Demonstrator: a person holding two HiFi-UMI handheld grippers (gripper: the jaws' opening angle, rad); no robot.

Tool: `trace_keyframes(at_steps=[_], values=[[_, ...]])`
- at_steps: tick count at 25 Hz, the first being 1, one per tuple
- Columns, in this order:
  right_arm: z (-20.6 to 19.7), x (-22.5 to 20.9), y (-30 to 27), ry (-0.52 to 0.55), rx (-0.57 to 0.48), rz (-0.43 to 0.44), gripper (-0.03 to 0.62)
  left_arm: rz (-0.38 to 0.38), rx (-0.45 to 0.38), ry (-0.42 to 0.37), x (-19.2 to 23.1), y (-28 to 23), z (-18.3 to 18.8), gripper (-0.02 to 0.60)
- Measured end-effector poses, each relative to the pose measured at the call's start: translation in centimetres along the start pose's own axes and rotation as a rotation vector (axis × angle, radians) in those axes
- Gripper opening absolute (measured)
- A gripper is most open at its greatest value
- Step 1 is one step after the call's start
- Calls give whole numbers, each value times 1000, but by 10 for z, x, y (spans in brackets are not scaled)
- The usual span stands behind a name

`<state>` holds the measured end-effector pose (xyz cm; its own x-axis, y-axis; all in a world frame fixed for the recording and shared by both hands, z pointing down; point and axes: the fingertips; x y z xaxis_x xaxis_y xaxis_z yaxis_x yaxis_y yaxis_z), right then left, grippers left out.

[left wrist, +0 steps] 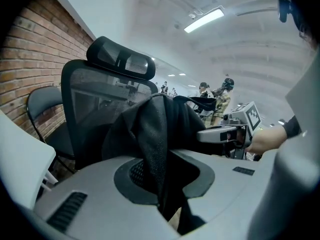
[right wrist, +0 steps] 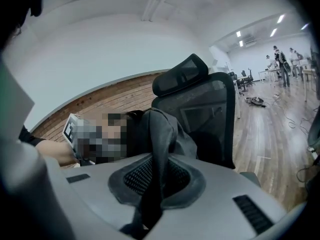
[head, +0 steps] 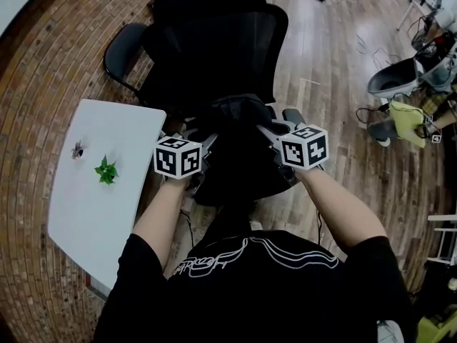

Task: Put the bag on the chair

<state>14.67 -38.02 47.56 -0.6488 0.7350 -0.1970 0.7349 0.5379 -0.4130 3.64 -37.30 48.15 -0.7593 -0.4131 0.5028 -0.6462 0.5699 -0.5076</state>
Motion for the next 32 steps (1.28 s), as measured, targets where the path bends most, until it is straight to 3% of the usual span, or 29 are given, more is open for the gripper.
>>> trace_keyframes(at_steps=[9,16,32], values=[[2,-37,-44,8,59,-19,34,16,9,42,40,-35,17,84],[-5,-64,-87,-46,107,-15,37,35,31,81,79,-63,27,86],[-43,-100,-141,-113,208,-31,44,37,114,62,133,-109,12,89]])
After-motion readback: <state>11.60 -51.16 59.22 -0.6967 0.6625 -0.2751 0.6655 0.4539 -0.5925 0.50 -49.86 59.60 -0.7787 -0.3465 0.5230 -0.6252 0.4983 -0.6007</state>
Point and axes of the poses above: the fingertips, and each gripper's own axes: y backward along the fingers, x to its left, z out of its top, and after that the axes turned 13 degrees about y, right-handed
